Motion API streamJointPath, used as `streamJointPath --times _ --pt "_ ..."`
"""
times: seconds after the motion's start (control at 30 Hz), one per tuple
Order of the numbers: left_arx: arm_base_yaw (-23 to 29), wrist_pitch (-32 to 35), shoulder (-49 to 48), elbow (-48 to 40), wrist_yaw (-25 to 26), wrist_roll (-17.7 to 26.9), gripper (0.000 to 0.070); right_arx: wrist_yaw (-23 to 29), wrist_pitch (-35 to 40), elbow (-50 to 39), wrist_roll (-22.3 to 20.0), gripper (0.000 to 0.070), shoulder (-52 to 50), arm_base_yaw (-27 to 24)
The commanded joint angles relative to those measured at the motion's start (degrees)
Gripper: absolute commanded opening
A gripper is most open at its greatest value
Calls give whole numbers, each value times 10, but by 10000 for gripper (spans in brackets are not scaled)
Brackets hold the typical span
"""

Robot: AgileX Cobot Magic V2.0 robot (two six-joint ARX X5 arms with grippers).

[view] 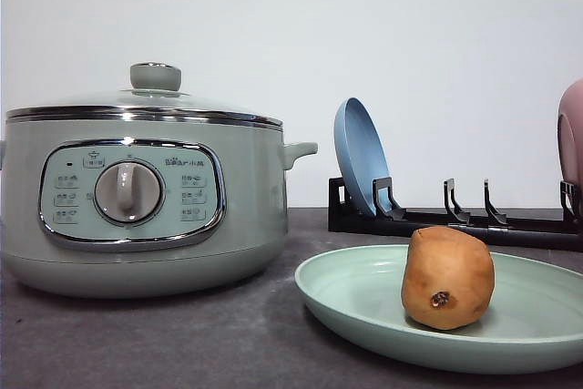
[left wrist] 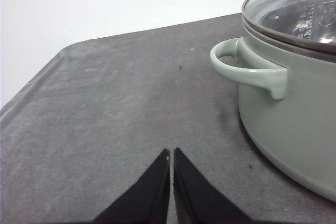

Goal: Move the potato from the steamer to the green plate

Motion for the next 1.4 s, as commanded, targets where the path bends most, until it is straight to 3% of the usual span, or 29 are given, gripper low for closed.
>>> streamJointPath --times 0.0,1.37 --pt "1 -2 -1 -12 -2 -2 3 -1 0 -2 7 0 -2 1" --pt "1 -2 -1 -12 -2 -2 3 -1 0 -2 7 0 -2 1"
